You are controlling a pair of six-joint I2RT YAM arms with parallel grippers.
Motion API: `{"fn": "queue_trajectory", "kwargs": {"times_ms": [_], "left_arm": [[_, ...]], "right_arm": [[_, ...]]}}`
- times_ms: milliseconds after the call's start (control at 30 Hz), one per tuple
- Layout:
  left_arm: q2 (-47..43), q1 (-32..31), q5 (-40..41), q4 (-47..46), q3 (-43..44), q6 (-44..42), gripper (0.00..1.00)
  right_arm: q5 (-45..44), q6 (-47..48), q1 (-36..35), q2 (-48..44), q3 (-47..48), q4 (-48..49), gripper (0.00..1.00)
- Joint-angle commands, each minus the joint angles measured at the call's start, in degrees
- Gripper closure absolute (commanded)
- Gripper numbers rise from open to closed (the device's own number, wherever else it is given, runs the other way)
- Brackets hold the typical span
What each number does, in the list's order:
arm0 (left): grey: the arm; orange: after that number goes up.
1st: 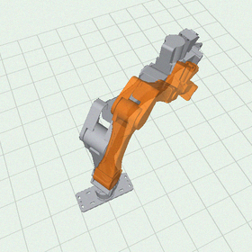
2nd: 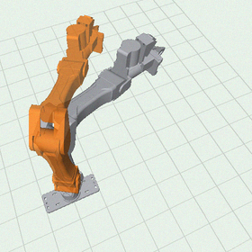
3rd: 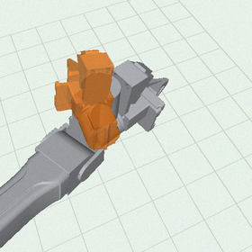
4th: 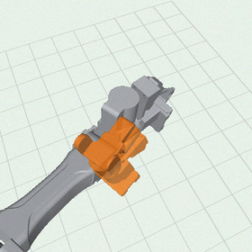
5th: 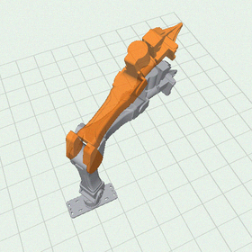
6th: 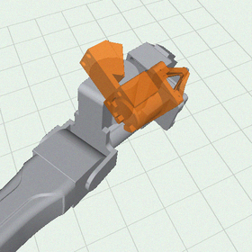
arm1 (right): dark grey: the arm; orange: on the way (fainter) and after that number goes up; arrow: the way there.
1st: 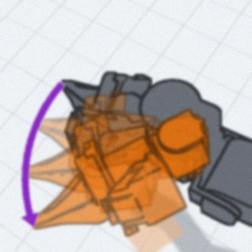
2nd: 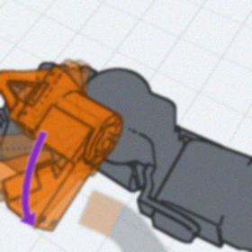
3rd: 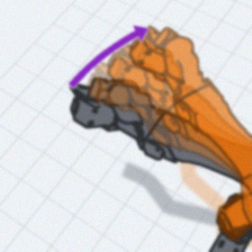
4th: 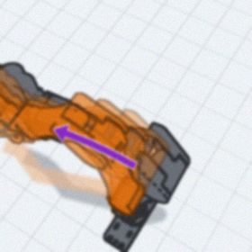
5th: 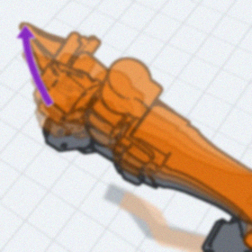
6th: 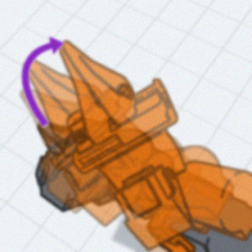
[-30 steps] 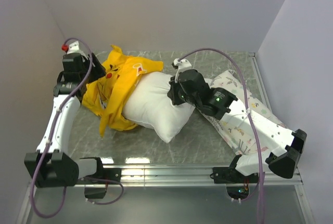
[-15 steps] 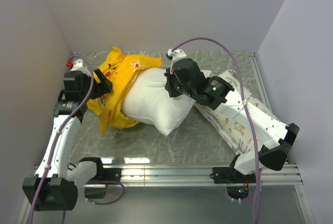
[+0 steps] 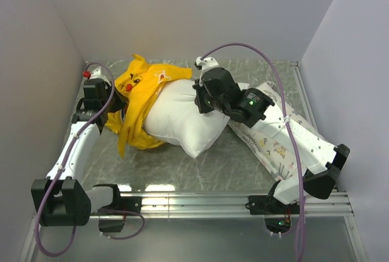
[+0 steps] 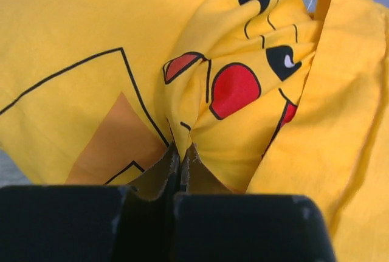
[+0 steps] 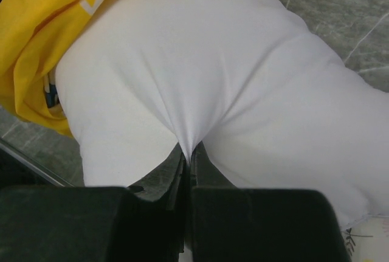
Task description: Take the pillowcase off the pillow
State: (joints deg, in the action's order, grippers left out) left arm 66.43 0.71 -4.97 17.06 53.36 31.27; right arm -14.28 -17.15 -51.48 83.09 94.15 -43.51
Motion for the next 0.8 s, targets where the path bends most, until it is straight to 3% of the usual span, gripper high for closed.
{"fn": "queue_trajectory", "kwargs": {"times_ms": [0, 233, 433, 533, 633, 667, 767], "left_arm": [[2.47, 1.65, 4.78, -0.54, 5.68, -1.21, 1.0], [4.75, 12.54, 13.31, 3.15, 16.23, -2.61, 1.0], [7.83, 15.2, 20.26, 2.19, 22.22, -2.88, 1.0], [10.11, 15.29, 19.48, 2.28, 23.01, -3.4, 1.0], [11.26, 15.29, 16.58, 1.49, 21.7, -3.67, 1.0], [11.09, 15.2, 15.01, 0.35, 20.65, -3.84, 1.0], [9.68, 15.2, 10.35, -1.59, 17.04, -3.41, 1.0]], "right_arm": [[-4.17, 1.41, 0.68, -2.32, 6.48, 3.61, 1.0], [-4.26, 1.68, 3.93, -6.62, 6.75, 2.2, 1.0], [-5.23, 2.2, 6.39, -11.01, 6.06, 1.05, 1.0], [-3.92, 1.59, 7.63, -13.73, 2.55, 2.45, 1.0], [3.0, -0.34, 6.67, -14.53, -2.88, 4.9, 1.0], [5.99, -1.39, 5.53, -14.71, -5.18, 6.4, 1.0], [4.27, -2.19, -1.32, -13.66, -12.48, 10.19, 1.0]]}}
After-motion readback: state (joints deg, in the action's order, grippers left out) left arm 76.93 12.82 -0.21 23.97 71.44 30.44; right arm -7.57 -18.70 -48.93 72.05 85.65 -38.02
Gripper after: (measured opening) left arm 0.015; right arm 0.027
